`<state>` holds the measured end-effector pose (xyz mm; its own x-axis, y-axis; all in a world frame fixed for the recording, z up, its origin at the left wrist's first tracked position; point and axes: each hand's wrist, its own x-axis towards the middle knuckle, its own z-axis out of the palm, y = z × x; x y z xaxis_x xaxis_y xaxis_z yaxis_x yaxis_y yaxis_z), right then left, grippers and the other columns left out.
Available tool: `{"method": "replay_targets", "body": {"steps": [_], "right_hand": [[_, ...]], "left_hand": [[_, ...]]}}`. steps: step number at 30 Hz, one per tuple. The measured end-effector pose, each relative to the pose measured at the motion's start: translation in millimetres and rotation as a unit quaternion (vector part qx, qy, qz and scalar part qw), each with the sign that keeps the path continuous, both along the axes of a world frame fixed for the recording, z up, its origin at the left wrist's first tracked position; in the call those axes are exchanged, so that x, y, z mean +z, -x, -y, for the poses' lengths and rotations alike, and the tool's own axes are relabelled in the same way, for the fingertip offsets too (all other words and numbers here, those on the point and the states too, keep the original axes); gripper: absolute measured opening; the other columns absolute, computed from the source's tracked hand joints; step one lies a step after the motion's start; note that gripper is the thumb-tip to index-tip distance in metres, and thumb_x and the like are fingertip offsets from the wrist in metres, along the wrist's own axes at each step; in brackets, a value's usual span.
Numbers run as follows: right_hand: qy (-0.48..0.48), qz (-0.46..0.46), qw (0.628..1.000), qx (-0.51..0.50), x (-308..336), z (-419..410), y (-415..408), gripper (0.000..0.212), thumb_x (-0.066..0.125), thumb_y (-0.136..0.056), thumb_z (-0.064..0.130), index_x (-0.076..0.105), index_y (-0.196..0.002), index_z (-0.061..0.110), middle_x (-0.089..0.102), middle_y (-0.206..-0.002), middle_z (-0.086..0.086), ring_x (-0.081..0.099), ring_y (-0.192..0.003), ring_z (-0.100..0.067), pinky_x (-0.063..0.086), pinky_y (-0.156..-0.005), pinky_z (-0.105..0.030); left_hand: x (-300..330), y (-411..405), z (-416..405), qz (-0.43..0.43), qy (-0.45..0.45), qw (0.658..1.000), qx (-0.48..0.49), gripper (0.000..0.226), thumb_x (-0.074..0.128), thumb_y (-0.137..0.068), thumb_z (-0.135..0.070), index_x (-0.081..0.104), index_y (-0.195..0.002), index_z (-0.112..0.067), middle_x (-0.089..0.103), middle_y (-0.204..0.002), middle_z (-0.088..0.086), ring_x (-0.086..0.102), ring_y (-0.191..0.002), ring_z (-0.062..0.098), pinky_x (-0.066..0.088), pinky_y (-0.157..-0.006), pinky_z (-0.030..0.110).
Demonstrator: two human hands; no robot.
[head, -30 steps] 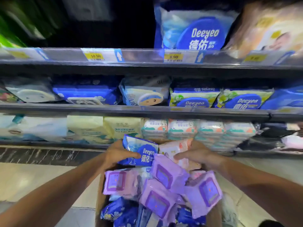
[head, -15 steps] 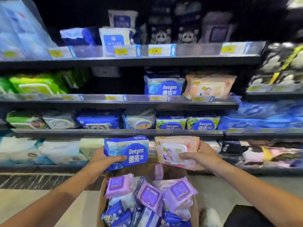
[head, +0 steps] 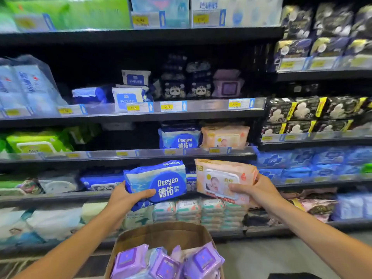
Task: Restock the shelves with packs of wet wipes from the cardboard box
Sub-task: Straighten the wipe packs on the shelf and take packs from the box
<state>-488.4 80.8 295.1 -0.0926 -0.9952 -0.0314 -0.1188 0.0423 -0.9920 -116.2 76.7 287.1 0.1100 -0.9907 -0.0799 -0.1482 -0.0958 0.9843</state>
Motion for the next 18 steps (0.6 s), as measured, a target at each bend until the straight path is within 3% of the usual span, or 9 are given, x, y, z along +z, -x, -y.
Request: {"method": "replay_targets", "body": {"steps": [5,9,13,16,18], "right_hand": [[0.007,0.026,0.999,-0.031,13,6,22,0.048,0.09,-0.068,0.011,0.069,-0.111,0.015,0.079,-0.095,-0.004,0.076,-0.082,-0.02,0.061,-0.064,-0.032],[0.002,0.044,0.998,-0.036,16,19,37,0.047,0.089,-0.069,0.012,0.069,-0.111,0.016,0.079,-0.095,-0.003,0.077,-0.083,-0.021,0.062,-0.065,-0.036],[0.002,0.054,0.998,-0.042,16,36,45,0.049,0.09,-0.066,0.013,0.07,-0.111,0.014,0.078,-0.098,-0.005,0.076,-0.087,-0.023,0.062,-0.076,-0.04],[-0.004,0.053,0.997,-0.051,15,46,48,0.052,0.091,-0.064,0.015,0.07,-0.112,0.014,0.078,-0.098,-0.005,0.076,-0.089,-0.023,0.061,-0.084,-0.046],[-0.001,0.061,0.997,-0.047,14,50,48,0.051,0.09,-0.066,0.014,0.07,-0.113,0.013,0.078,-0.099,-0.005,0.076,-0.089,-0.024,0.06,-0.085,-0.047]], "left_hand": [[12,22,20,-0.008,0.027,1.0,0.013,0.033,0.085,-0.074,-0.013,0.065,-0.098,-0.002,0.068,-0.058,0.001,0.054,-0.041,0.007,0.041,-0.04,0.017],[25,39,39,0.006,0.041,0.999,-0.014,0.034,0.084,-0.076,-0.013,0.066,-0.104,-0.003,0.072,-0.065,0.007,0.056,-0.045,0.008,0.043,-0.042,0.018],[38,50,71,0.013,0.071,0.997,-0.003,0.046,0.091,-0.066,-0.02,0.069,-0.105,-0.01,0.078,-0.083,0.007,0.07,-0.066,0.018,0.058,-0.06,0.03],[46,56,101,0.011,0.089,0.996,0.0,0.048,0.093,-0.063,-0.021,0.069,-0.105,-0.012,0.078,-0.08,0.002,0.068,-0.06,0.01,0.055,-0.054,0.025],[48,59,121,0.018,0.099,0.995,0.007,0.043,0.091,-0.067,-0.015,0.068,-0.103,-0.015,0.078,-0.084,-0.002,0.073,-0.07,0.012,0.061,-0.064,0.031]]}}
